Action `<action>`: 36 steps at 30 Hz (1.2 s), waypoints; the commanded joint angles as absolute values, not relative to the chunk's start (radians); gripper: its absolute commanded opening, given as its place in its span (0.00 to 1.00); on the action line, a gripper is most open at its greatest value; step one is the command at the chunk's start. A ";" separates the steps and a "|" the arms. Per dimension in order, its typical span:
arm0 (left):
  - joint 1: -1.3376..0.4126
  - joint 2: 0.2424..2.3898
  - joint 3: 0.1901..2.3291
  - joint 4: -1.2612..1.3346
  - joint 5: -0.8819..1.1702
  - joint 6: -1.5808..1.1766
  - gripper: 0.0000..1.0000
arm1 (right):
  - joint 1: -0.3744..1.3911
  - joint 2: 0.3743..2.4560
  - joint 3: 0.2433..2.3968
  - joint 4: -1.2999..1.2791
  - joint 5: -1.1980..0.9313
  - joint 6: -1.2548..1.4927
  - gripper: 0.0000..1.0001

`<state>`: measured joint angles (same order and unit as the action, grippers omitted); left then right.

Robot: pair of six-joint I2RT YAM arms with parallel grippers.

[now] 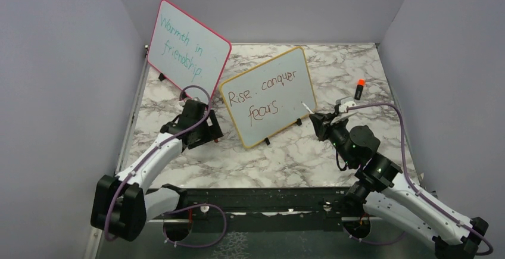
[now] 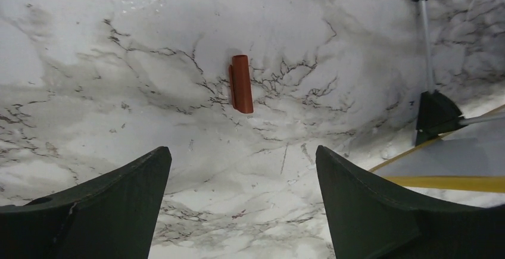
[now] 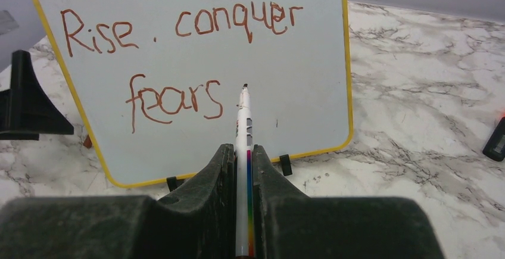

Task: Write a sentence on the whiteboard
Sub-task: Close the whiteboard marker at the center of the board.

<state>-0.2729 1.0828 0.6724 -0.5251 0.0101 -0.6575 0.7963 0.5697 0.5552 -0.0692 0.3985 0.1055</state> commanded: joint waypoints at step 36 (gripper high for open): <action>-0.482 1.466 0.688 -0.445 -0.314 -0.779 0.21 | 0.792 0.559 0.548 -0.072 0.402 0.111 0.01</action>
<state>-0.4755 1.4528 0.7372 -0.4374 -0.2970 -0.7654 0.7963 0.5617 0.5503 -0.0696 0.3912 0.1062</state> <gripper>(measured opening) 0.238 0.165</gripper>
